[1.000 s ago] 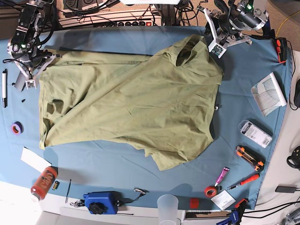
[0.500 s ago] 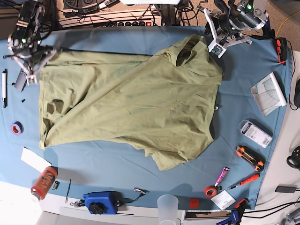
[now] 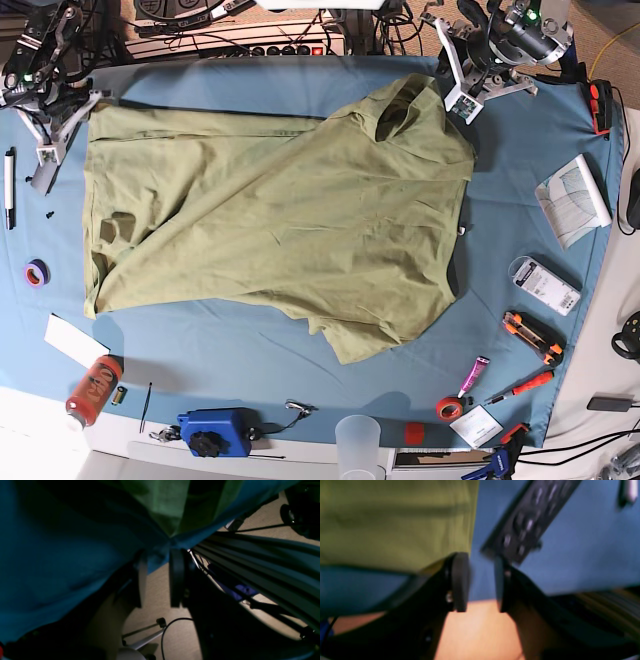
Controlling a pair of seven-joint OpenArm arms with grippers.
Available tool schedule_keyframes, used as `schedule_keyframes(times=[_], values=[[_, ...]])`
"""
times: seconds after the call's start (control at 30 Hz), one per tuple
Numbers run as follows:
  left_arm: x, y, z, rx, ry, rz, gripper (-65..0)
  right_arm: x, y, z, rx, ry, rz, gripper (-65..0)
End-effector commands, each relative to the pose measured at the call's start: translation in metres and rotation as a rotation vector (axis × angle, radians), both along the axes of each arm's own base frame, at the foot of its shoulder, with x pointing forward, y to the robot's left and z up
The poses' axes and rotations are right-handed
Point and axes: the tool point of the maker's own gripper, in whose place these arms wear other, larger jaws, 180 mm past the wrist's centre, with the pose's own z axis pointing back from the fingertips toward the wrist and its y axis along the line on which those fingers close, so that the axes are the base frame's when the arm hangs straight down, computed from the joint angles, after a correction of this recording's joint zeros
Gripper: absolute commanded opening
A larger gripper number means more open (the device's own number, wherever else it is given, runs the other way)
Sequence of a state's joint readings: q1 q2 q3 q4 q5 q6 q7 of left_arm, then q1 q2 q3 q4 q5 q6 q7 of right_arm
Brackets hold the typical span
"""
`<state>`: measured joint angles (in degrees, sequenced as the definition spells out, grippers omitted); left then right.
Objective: Layout the t-shirt on the table in an organized manner, then fold the t-shirt properly
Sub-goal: 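Release the hem and reposition the right gripper at the shirt edge, then grasp the shirt edge with both grippers and lift it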
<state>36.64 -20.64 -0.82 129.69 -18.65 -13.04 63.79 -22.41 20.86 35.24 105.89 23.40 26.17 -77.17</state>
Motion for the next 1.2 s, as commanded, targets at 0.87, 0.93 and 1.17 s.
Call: schedule_keyframes(times=[0.87,0.93,1.17], values=[[0.020,-0.003,0.020,-0.018,-0.085,0.018,-48.2,0.000,0.006,-0.019,0.063,-0.088,-0.049,-65.0],[0.034,-0.005,0.035,-0.030,-0.148,0.035,-48.2,0.001,0.006,-0.019,0.063,-0.091,-0.048,-65.0],[0.051,-0.009,0.046,-0.054,-0.222,0.030,-48.1,0.000,0.006,-0.019,0.063,-0.086,-0.049,-65.0]])
